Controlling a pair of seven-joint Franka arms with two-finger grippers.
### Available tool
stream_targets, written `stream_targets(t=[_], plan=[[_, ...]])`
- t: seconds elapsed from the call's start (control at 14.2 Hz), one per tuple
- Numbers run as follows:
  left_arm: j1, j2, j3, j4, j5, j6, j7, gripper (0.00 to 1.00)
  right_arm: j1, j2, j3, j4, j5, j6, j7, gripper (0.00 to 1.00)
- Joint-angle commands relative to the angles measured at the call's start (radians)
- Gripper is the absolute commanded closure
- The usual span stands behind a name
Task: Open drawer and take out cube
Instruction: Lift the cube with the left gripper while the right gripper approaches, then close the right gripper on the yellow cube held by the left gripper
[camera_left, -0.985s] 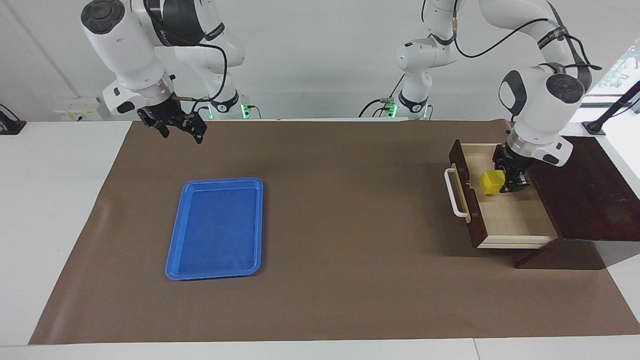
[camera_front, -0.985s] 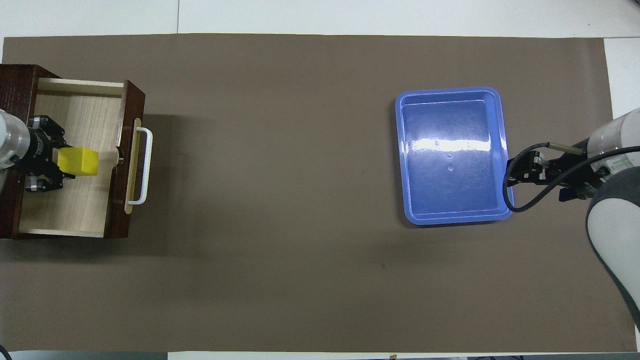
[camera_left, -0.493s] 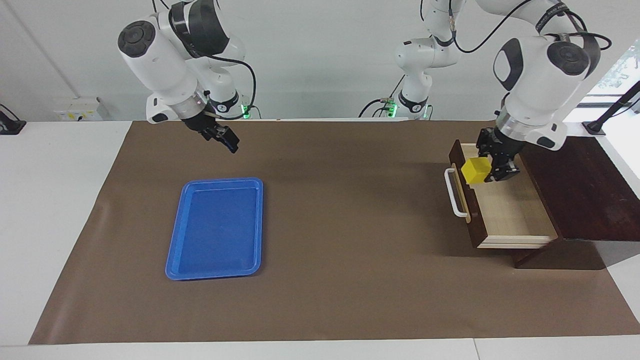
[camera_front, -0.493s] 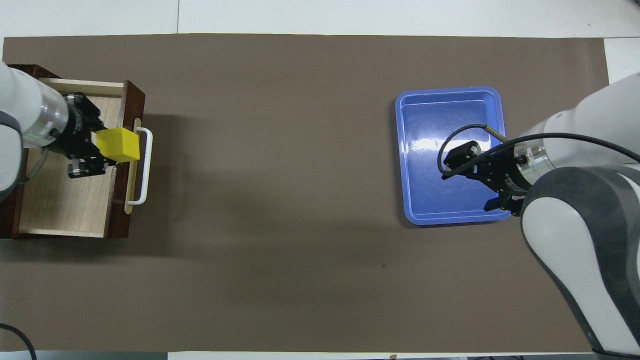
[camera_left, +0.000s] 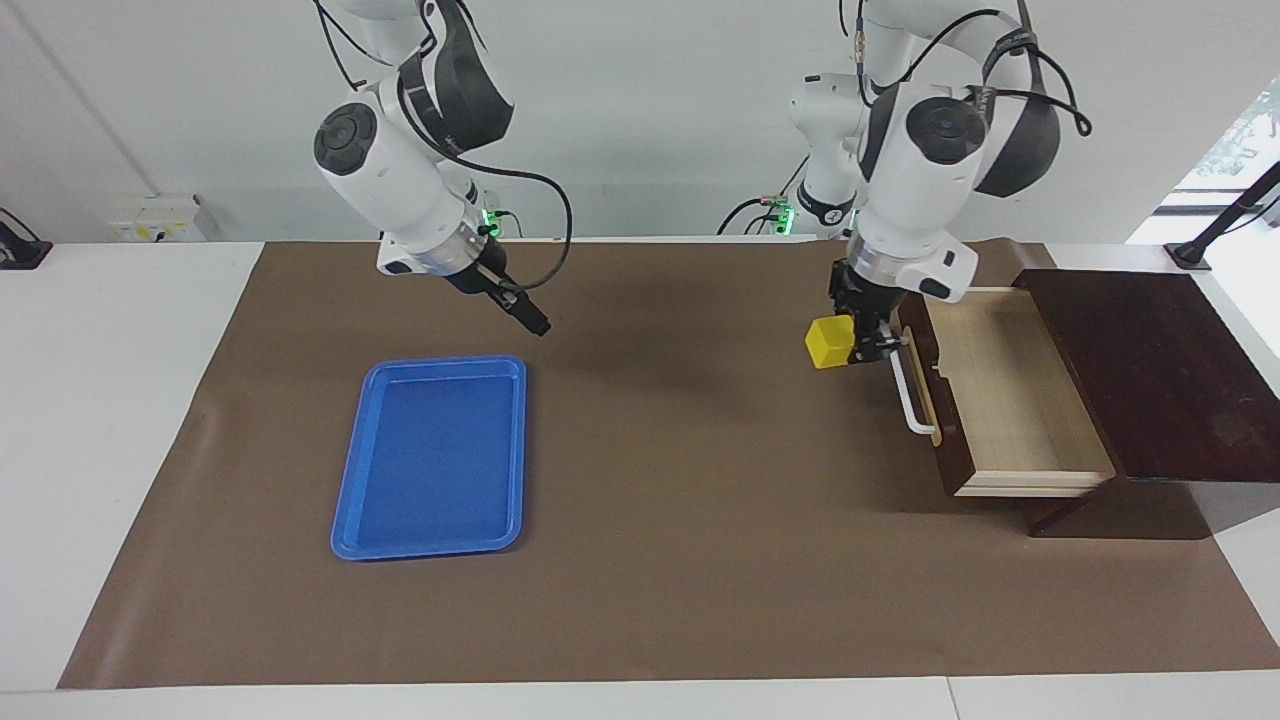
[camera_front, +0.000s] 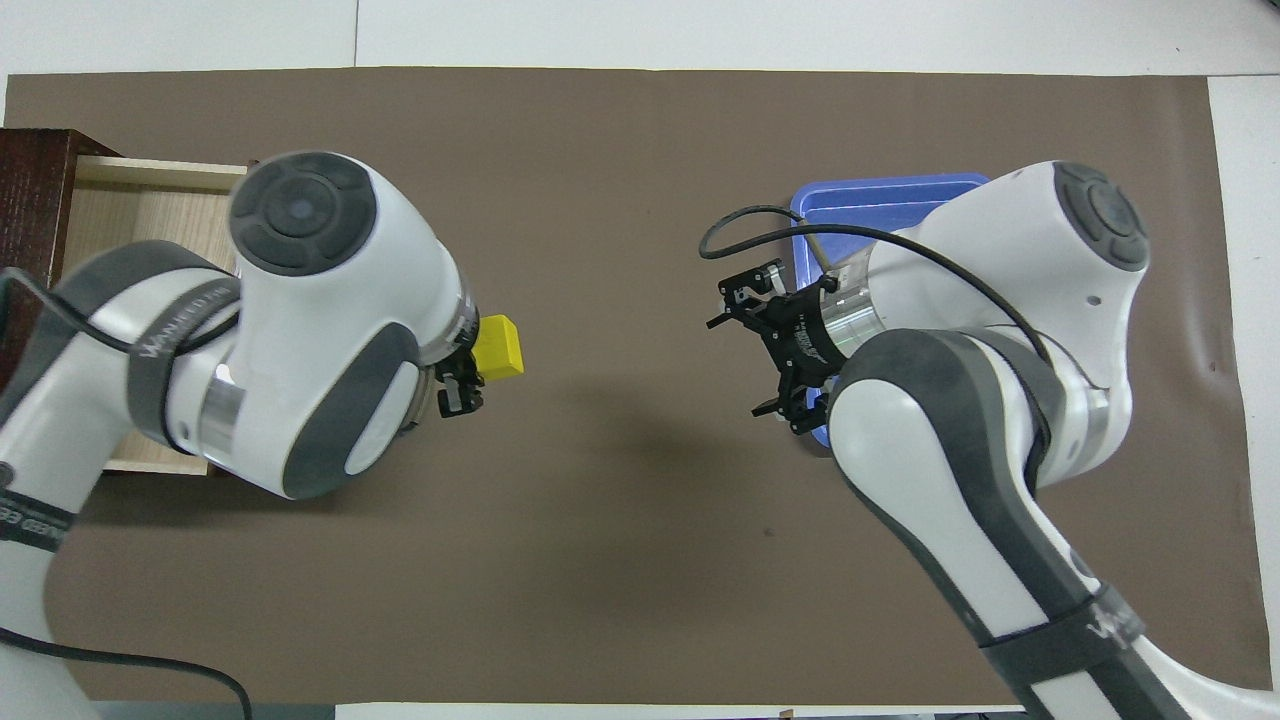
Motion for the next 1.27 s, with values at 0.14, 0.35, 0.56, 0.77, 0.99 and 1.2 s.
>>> stream_targets(t=[0.14, 0.35, 0.56, 0.77, 0.99, 1.2], plan=[[-0.069, -0.013, 0.022, -0.077, -0.014, 0.090, -0.094, 1.00, 0.034, 0.018, -0.001, -0.031, 0.201, 0.106, 0.101, 0.00], [-0.076, -0.014, 0.021, -0.079, -0.014, 0.093, -0.110, 1.00, 0.031, 0.049, -0.001, -0.032, 0.292, 0.123, 0.166, 0.00], [-0.088, -0.014, 0.021, -0.076, -0.014, 0.098, -0.111, 1.00, 0.083, 0.078, -0.001, -0.029, 0.298, 0.155, 0.138, 0.00], [-0.088, -0.010, 0.022, -0.068, -0.014, 0.106, -0.131, 1.00, 0.119, 0.118, -0.001, -0.019, 0.300, 0.202, 0.137, 0.00], [-0.088, -0.011, 0.021, -0.072, -0.014, 0.116, -0.130, 1.00, 0.129, 0.149, -0.001, 0.003, 0.303, 0.209, 0.137, 0.00], [-0.088, -0.013, 0.021, -0.080, -0.014, 0.129, -0.130, 1.00, 0.134, 0.179, 0.000, 0.023, 0.352, 0.255, 0.164, 0.00]])
